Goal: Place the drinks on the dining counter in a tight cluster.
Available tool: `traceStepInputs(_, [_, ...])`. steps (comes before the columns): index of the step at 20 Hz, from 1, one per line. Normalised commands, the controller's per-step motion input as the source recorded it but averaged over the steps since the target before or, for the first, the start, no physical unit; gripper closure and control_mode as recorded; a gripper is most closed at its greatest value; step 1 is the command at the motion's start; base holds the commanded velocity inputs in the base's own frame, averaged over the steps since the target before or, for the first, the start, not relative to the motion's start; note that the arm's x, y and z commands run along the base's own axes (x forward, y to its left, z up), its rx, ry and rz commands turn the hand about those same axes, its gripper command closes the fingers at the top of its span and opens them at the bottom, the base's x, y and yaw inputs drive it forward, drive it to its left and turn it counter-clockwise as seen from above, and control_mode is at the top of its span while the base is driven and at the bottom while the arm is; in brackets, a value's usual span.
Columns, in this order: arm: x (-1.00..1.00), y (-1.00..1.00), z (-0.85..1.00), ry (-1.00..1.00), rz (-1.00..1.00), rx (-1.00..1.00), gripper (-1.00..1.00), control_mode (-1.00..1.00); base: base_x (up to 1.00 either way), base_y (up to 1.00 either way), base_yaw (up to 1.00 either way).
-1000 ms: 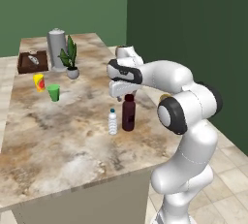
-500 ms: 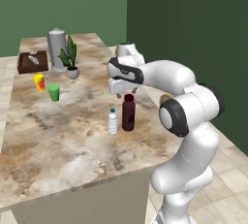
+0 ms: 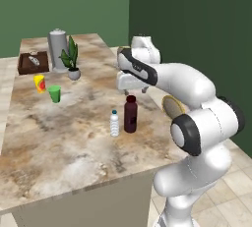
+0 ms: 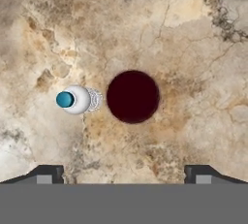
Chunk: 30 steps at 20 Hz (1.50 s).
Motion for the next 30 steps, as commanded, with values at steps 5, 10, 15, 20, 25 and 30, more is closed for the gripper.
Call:
traceStepInputs(5, [-1.00, -0.27, 0.18, -0.02, -0.08, 0.13, -1.00, -1.00, 0.00, 0.00, 0.00])
traceStepInputs(10, [-0.95, -0.08, 0.06, -0.14, -0.07, 0.01, -1.00, -1.00, 0.00, 0.00, 0.00])
traceStepInputs(15, [-0.89, -0.19, 0.09, -0.19, -0.07, -0.01, -1.00, -1.00, 0.00, 0.00, 0.00])
traceStepInputs(20, [-0.72, -0.20, 0.09, -0.02, -0.07, -0.06, -1.00, -1.00, 0.00, 0.00, 0.00])
traceStepInputs(25, [-0.53, -0.12, 0.03, 0.00, -0.07, -0.13, -1.00, -1.00, 0.00, 0.00, 0.00])
traceStepInputs(30, [-0.24, -0.18, 0.12, 0.13, -0.04, -0.11, -1.00, -1.00, 0.00, 0.00, 0.00])
